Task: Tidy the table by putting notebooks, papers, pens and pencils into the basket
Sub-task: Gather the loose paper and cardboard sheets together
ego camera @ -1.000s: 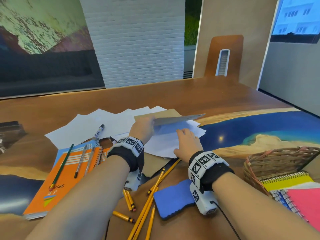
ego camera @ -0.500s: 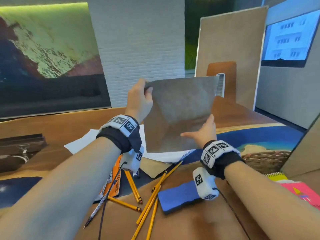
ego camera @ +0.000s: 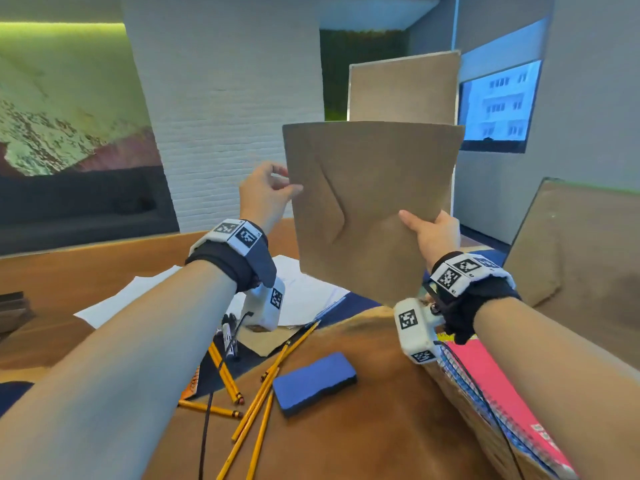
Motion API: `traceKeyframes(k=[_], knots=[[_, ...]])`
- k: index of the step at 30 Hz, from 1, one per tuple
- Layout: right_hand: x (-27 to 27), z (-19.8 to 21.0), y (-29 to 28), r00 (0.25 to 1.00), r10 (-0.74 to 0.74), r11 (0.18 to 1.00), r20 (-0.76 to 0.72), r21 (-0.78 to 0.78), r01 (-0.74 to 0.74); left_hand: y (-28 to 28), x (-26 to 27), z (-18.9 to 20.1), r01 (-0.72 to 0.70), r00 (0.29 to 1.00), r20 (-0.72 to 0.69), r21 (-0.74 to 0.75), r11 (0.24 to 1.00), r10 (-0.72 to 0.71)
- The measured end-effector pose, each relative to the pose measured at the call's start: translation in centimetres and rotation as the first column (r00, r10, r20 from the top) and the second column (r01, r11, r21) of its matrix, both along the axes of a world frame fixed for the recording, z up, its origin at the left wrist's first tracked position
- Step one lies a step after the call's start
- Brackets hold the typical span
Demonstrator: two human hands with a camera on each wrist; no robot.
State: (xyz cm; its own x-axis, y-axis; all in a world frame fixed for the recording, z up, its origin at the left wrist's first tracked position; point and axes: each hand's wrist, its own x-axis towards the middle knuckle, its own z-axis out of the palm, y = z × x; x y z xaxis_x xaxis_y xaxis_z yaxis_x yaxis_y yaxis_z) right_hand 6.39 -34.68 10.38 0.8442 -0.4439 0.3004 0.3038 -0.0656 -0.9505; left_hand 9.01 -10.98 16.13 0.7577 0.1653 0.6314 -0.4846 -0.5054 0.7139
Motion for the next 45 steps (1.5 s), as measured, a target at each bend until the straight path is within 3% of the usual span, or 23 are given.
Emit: traceKeyframes(k=[3,9,15,23,30,36,45], knots=[[-1.0,0.6,-2.0,0.998,-0.045,0.999,0.037,0.018,0.045,-2.0,0.9,-0.8,0.111,0.983,-0.146,0.021,0.994,-0.107],[-2.9,1.2,-6.9,0.976,-0.196,0.977,0.093,-0.072,0.203,-7.7,2.6,-1.5,0.167,0.964,-0.222,0.075,0.983,-0.147],[-6.0,2.7,-12.6,0.890,-0.452,0.871,0.069,-0.181,0.456,-15.2,3.8,-1.4,0.279,0.934,-0.243,0.037,0.959,-0.262],[-10.2,4.2,-19.4,0.757,-0.631,0.746,0.172,-0.134,0.652,-25.9,3.3,-3.1,0.432,0.853,-0.290,-0.075,0.899,-0.434],[-11.7,3.7,-22.7,0.709,-0.680,0.694,0.187,-0.150,0.704,-31.7,3.2,-5.6,0.516,0.768,-0.371,-0.123,0.848,-0.522],[-11.1,3.0,-24.6,0.725,-0.666,0.675,0.174,-0.275,0.685,-34.2,3.8,-8.4,0.545,0.701,-0.448,-0.163,0.822,-0.554],[-10.7,0.9,-25.9,0.745,-0.665,0.680,0.056,-0.369,0.634,-35.0,3.9,-10.9,0.556,0.732,-0.482,0.015,0.831,-0.481]])
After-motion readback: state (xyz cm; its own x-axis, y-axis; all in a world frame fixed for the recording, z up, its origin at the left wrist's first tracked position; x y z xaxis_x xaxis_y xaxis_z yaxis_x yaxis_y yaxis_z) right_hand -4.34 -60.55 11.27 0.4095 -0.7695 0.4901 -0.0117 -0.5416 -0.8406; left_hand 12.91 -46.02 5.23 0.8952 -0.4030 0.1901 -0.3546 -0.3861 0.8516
